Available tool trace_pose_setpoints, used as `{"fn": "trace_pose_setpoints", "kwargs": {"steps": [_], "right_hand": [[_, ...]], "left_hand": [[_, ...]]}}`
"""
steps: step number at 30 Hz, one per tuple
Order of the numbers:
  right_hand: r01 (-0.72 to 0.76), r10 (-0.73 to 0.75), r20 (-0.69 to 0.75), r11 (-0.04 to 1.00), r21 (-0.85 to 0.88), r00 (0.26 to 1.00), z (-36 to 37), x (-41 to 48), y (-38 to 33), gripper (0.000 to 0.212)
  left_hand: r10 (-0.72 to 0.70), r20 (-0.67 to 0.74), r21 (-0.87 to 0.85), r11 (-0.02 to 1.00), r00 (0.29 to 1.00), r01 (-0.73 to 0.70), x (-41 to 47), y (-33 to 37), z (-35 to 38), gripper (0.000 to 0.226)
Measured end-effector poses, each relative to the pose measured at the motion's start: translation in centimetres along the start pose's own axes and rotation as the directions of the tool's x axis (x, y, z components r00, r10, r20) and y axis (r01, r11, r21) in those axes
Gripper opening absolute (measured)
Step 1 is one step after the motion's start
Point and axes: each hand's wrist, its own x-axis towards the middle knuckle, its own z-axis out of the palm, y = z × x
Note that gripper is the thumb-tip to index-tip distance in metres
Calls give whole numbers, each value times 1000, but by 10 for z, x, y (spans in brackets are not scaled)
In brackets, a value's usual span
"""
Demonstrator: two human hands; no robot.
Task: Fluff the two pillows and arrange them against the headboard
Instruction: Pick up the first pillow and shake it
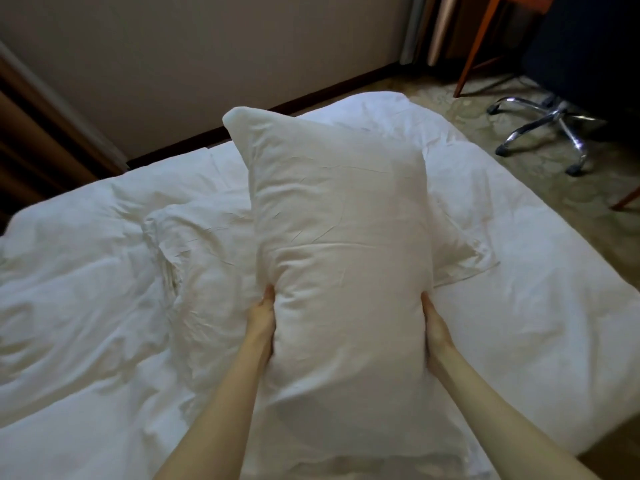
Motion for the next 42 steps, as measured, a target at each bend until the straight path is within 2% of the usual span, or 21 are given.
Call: {"fn": "trace_pose_setpoints", "kwargs": {"steps": [4,8,13,18,25,32,38,42], "right_hand": [[-19,6,78,984,175,997,-7,-14,-11,44],[-19,-10,102,961,275,995,-17,-36,-2,42],[-79,26,164,942,326,986,-22,-68,12,54],[-138,57,248,937,321,967,-27,-108,23,59],[-77,-19,295,947,311,955,-21,-161,42,58],[-61,-64,406,956,287,912,20,-227,72,57],[-57,-91,482,957,284,871,80,-289,111,46],[-82,-70,513,960,267,855,130,-330,146,46]], "left_hand": [[97,-46,-52,994,994,-99,-22,6,3,48],[245,-194,73,969,950,-235,-44,10,-11,44],[398,-258,136,917,880,-375,-65,17,-31,50],[503,-281,67,860,818,-506,-109,22,-52,51],[567,-287,-15,804,772,-595,-171,29,-95,56],[609,-305,-110,741,732,-662,-231,31,-175,57],[651,-344,-114,686,676,-719,-262,19,-274,52],[638,-380,-125,682,669,-721,-271,5,-348,52]]}}
